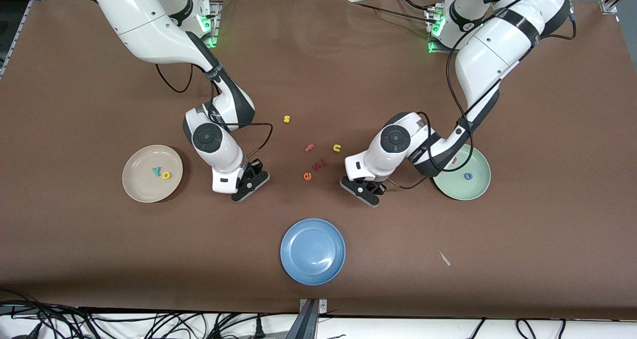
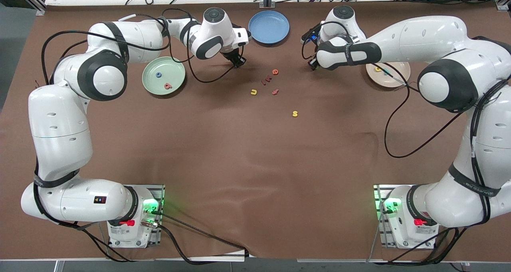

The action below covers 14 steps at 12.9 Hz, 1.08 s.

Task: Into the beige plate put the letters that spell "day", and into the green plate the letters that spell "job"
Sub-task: 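Carry the cyan l to the green plate while the right gripper carries green d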

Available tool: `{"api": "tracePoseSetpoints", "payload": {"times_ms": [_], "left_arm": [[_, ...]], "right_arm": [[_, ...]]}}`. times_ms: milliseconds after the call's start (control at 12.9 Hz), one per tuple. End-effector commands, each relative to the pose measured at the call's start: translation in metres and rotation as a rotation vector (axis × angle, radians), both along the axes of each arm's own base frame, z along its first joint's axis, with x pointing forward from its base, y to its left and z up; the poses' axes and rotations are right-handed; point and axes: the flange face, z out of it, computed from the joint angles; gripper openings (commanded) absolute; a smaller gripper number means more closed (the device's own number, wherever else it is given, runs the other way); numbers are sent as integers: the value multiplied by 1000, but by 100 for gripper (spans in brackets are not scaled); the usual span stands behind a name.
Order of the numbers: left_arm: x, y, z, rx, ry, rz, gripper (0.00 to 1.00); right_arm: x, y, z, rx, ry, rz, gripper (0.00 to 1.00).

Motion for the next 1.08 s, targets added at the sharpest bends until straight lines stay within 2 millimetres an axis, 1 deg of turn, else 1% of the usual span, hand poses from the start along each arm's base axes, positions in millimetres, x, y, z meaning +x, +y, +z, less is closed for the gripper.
{"api": "tracePoseSetpoints", "payload": {"times_ms": [0, 78, 155, 310, 388, 465, 620, 698, 775, 852, 930, 1008], "left_arm": [[13, 10, 18, 33, -44, 7, 0], [12, 12, 27, 59, -39, 7, 0], [14, 19, 36, 90, -32, 14, 0], [16, 29, 62, 149, -31, 24, 0], [16, 33, 70, 175, -28, 22, 0], [19, 44, 78, 198, -23, 26, 0], [31, 86, 98, 237, 0, 10, 0], [37, 107, 107, 249, 17, -32, 0], [44, 135, 113, 244, 48, -50, 0], [51, 162, 117, 227, 70, -64, 0], [57, 189, 115, 224, 85, -96, 0], [57, 210, 111, 233, 113, -127, 0]], "right_arm": [[4, 5, -6, -2, -5, 22, 23], [4, 4, -6, -3, -5, 21, 21], [5, 5, -4, -4, -6, 22, 19], [10, 5, 4, -11, 5, 17, 13], [11, 5, 7, -19, 20, 12, 12], [13, 4, 11, -24, 31, 3, 10], [18, -2, 16, -38, 55, -10, 9], [21, -6, 19, -50, 73, -15, 9], [23, -10, 24, -61, 94, -25, 9], [27, -21, 29, -72, 117, -42, 9], [32, -36, 30, -82, 135, -63, 9], [37, -56, 34, -89, 150, -91, 9]]}}
